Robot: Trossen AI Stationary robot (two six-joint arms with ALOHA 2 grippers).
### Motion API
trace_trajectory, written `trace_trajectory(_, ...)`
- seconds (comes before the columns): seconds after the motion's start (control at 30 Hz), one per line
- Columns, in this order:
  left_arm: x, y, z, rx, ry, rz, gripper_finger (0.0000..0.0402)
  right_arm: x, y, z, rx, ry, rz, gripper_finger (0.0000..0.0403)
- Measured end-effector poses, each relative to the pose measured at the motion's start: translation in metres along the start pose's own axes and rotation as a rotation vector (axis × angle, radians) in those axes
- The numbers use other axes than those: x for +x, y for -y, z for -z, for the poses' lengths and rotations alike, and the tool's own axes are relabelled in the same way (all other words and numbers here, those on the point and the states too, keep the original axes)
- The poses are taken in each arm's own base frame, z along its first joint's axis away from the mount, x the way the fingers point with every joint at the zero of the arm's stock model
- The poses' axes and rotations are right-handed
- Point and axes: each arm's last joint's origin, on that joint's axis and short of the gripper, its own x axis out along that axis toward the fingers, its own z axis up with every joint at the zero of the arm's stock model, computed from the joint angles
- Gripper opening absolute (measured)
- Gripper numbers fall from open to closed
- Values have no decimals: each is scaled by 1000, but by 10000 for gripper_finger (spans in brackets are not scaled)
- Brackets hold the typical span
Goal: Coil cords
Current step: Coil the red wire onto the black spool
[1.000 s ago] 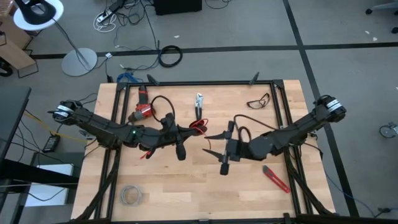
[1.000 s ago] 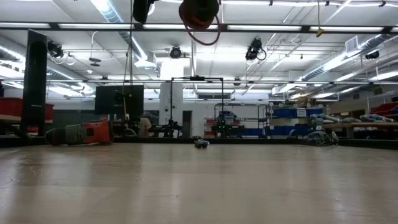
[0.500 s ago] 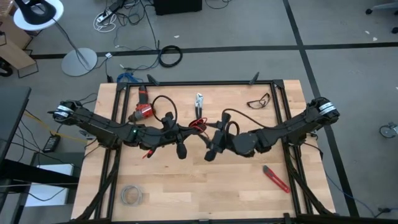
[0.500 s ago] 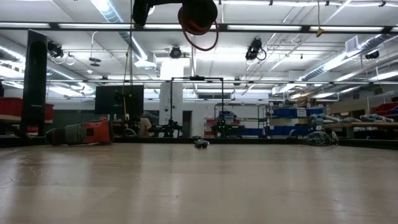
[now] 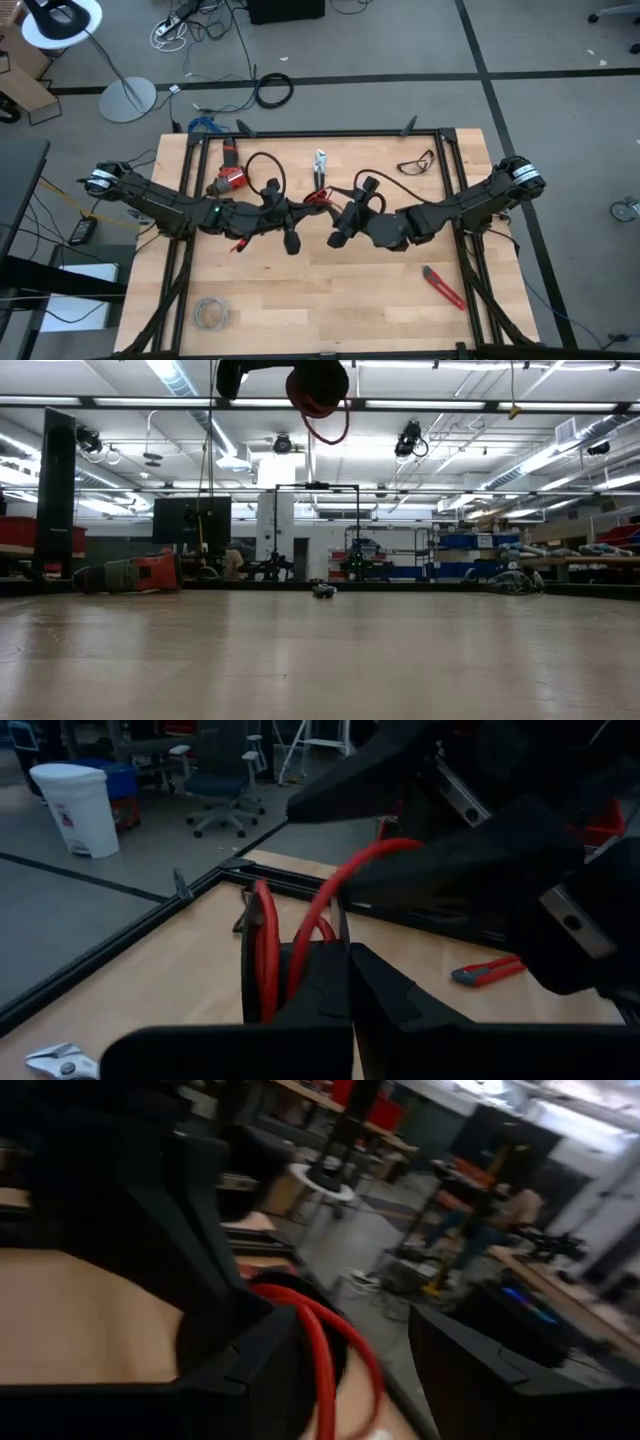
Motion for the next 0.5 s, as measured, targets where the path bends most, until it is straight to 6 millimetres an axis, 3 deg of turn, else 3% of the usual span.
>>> trace_trajectory(0.27,0,2,0,4,-2,44,0,-5,3,2,-76,-52,199,189)
trace_trajectory(0.5,-1,5,-8,2,60,108,0,-10,0,6,-90,-70,208,189)
